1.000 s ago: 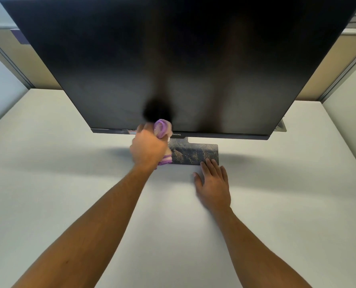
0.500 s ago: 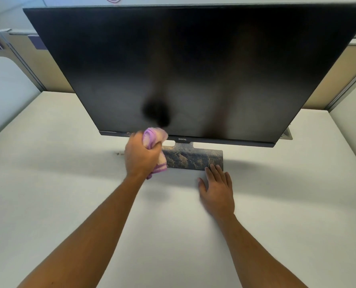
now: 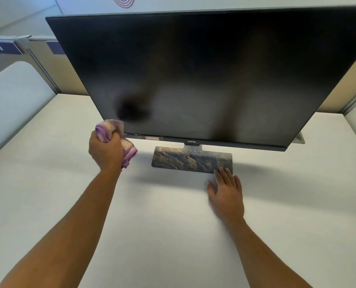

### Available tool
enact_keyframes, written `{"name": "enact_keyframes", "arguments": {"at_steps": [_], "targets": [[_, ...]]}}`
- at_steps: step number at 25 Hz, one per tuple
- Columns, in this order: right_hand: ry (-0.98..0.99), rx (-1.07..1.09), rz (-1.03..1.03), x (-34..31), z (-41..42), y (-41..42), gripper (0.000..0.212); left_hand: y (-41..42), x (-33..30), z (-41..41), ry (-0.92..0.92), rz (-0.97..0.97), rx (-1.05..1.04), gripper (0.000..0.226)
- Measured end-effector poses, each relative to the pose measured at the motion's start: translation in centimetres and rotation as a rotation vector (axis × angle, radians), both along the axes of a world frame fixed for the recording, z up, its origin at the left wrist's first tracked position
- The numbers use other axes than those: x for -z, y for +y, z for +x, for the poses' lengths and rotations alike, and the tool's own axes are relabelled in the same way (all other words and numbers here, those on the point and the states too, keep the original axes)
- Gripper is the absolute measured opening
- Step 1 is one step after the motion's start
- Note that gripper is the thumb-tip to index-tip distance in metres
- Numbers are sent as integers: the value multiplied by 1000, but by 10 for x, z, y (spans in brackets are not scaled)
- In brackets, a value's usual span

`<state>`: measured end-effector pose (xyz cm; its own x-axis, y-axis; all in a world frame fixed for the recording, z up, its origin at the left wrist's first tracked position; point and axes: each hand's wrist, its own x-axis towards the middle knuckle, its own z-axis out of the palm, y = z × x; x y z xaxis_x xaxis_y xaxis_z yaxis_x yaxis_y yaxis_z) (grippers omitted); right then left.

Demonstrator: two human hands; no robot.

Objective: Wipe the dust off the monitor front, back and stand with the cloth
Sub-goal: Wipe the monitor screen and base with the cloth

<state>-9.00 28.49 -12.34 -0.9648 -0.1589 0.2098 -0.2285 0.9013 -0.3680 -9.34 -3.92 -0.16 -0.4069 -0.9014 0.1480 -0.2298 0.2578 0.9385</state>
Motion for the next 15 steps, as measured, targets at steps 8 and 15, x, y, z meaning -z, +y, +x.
{"name": "enact_keyframes", "arguments": {"at_steps": [8, 15], "targets": [[-48, -5, 12, -6, 2, 1, 49, -18, 3, 0, -112, 175, -67, 26], [-43, 3, -7, -9, 2, -1, 48, -5, 12, 1, -49, 247, 131, 23]]}}
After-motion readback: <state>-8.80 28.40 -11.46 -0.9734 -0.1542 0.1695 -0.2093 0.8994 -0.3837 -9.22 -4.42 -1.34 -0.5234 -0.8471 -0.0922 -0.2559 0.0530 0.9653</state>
